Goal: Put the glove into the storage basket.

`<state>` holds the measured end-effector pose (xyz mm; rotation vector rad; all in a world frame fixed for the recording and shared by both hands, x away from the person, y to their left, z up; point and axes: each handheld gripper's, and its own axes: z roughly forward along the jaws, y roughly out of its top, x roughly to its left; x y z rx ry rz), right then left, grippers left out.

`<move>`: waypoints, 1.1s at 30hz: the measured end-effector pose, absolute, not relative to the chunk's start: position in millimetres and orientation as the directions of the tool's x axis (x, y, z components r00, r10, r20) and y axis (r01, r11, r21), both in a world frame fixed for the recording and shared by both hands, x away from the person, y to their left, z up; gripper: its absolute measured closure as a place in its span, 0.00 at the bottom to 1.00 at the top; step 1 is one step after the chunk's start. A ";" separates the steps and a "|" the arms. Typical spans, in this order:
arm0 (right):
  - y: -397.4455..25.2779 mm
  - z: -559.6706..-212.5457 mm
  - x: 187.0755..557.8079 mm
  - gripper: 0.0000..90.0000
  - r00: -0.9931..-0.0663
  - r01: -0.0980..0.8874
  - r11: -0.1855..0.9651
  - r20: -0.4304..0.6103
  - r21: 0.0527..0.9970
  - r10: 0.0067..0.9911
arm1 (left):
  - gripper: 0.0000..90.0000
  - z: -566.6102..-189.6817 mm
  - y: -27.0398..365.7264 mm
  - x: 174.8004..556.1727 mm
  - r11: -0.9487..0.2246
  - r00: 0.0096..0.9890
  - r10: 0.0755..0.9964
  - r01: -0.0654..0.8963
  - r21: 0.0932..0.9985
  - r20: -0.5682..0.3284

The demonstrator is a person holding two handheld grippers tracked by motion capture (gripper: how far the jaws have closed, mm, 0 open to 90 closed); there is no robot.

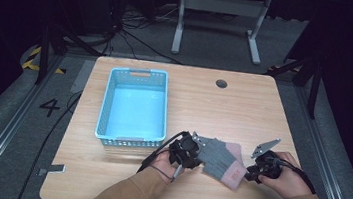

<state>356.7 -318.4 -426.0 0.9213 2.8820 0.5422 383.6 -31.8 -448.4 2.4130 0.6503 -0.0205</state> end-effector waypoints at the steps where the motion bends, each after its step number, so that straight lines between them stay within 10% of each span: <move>1: -318.1 -426.3 356.6 0.75 -0.817 0.551 0.757 0.042 0.350 0.575 | 0.75 -448.4 -31.8 383.6 -0.679 0.878 0.447 0.457 0.575 -0.170; 33: -315.5 -417.5 353.6 0.95 -0.819 0.546 0.753 0.042 0.368 0.573 | 0.99 -433.8 -35.4 376.1 -0.699 0.896 0.434 0.402 0.591 -0.095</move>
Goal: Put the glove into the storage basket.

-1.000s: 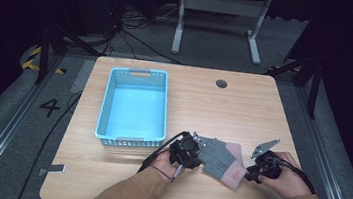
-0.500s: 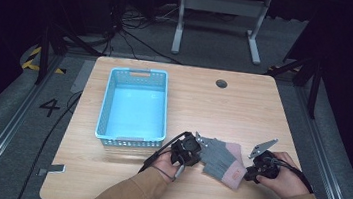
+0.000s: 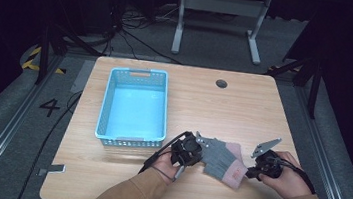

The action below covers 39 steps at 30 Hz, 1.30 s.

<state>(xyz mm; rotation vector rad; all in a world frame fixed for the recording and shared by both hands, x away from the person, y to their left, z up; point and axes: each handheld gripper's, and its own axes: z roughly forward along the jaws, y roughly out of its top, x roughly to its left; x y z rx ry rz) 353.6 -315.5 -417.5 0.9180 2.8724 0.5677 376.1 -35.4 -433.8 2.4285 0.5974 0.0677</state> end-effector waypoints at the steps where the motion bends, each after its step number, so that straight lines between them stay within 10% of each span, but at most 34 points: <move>1: -315.7 -415.8 352.9 0.95 -0.815 0.552 0.749 0.045 0.367 0.578 | 0.99 -432.0 -35.1 375.0 -0.698 0.897 0.431 0.400 0.594 -0.097; 39: -312.4 -398.1 393.6 0.97 -0.724 0.567 0.619 -0.028 0.543 0.689 | 0.98 -420.1 -23.9 362.5 -0.651 0.884 0.453 0.418 0.634 -0.118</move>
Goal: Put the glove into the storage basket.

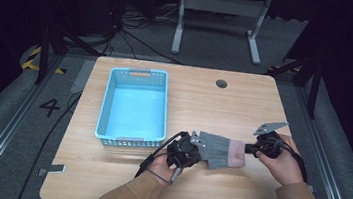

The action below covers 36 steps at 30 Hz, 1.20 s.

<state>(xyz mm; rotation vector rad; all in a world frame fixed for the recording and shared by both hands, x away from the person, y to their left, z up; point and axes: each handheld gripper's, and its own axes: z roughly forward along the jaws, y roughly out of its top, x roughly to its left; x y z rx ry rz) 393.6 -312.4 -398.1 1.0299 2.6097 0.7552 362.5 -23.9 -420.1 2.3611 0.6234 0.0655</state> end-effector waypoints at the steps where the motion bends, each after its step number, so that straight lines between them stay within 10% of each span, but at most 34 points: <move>1: -311.7 -399.0 394.6 0.97 -0.721 0.574 0.618 -0.026 0.538 0.692 | 0.98 -421.2 -24.6 363.1 -0.655 0.885 0.451 0.419 0.629 -0.119; 16: -312.5 -417.9 409.9 0.86 -0.706 0.582 0.613 -0.043 0.535 0.707 | 0.95 -437.4 -26.4 373.2 -0.659 0.868 0.474 0.462 0.593 -0.149; 36: -334.1 -401.4 393.9 0.70 -0.664 0.581 0.559 -0.053 0.592 0.746 | 0.53 -409.5 -19.0 367.5 -0.554 0.865 0.465 0.448 0.701 -0.186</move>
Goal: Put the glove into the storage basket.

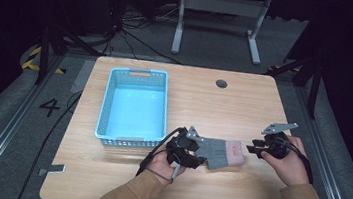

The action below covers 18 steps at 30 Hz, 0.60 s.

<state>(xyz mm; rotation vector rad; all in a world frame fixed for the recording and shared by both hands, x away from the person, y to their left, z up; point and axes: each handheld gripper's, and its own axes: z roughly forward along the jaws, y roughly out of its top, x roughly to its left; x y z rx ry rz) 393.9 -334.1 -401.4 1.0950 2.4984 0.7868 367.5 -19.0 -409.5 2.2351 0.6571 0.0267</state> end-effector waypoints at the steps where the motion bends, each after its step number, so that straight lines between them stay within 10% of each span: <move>1: -335.3 -400.4 393.2 0.70 -0.661 0.582 0.555 -0.051 0.594 0.748 | 0.51 -408.0 -19.9 367.6 -0.553 0.868 0.463 0.443 0.706 -0.182; 18: -355.8 -391.0 387.6 0.68 -0.626 0.599 0.495 -0.016 0.629 0.779 | 0.23 -401.8 -42.4 383.4 -0.519 0.869 0.458 0.432 0.738 -0.187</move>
